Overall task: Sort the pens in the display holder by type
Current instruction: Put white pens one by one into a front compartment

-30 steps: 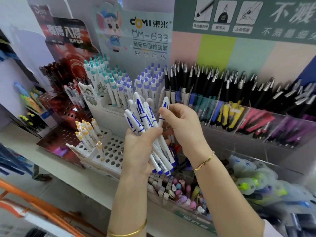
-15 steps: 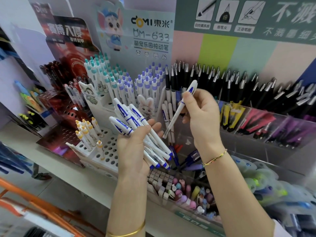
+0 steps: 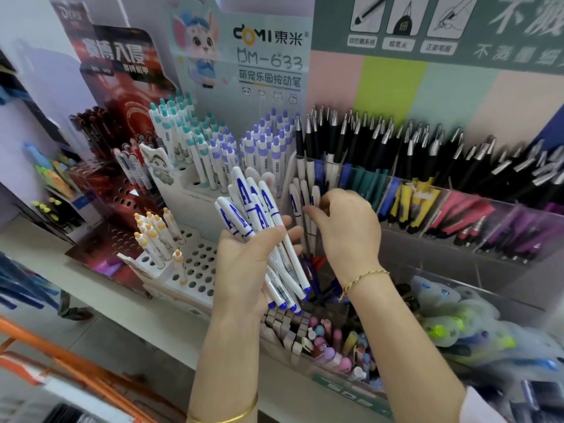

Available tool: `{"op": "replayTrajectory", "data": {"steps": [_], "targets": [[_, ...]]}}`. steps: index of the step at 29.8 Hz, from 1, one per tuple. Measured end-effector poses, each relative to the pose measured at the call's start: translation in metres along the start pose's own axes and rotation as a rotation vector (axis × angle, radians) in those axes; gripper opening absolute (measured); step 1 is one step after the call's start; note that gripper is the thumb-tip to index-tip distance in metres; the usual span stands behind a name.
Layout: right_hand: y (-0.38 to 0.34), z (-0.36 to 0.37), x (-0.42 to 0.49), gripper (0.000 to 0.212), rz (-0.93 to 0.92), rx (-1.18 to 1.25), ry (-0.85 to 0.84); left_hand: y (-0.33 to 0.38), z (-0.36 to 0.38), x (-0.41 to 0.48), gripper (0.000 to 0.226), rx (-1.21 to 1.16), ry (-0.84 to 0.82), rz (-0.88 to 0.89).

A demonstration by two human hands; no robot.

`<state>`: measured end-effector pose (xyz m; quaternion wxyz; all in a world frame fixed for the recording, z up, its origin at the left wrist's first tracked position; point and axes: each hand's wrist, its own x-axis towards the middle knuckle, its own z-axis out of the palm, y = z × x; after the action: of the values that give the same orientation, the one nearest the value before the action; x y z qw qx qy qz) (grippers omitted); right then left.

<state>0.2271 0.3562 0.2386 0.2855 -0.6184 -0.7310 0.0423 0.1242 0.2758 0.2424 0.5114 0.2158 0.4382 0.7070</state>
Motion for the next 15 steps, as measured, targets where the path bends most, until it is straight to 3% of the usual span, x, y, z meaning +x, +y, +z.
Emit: {"op": "replayTrajectory", "data": {"steps": [3, 6, 8, 10, 12, 15], "targets": [[-0.002, -0.003, -0.003, 0.026, 0.044, 0.027, 0.004, 0.001, 0.001, -0.001, 0.04, 0.03, -0.045, -0.01], [-0.003, -0.014, -0.007, 0.018, -0.022, 0.235, 0.084, 0.001, 0.001, -0.002, 0.038, 0.059, -0.081, -0.034], [-0.008, -0.024, -0.007, 0.025, -0.021, 0.458, -0.036, 0.0, 0.002, -0.001, 0.037, 0.082, -0.086, -0.044], [-0.013, -0.033, -0.008, 0.029, 0.055, 0.719, -0.276, -0.002, 0.003, -0.001, 0.036, 0.086, -0.093, -0.042], [-0.016, -0.036, -0.009, 0.026, 0.087, 0.815, -0.42, -0.002, 0.006, -0.001, 0.036, 0.073, -0.108, -0.039], [-0.015, -0.034, -0.007, 0.021, 0.118, 0.925, -0.353, -0.002, 0.006, 0.0, 0.035, 0.071, -0.094, -0.056]]}}
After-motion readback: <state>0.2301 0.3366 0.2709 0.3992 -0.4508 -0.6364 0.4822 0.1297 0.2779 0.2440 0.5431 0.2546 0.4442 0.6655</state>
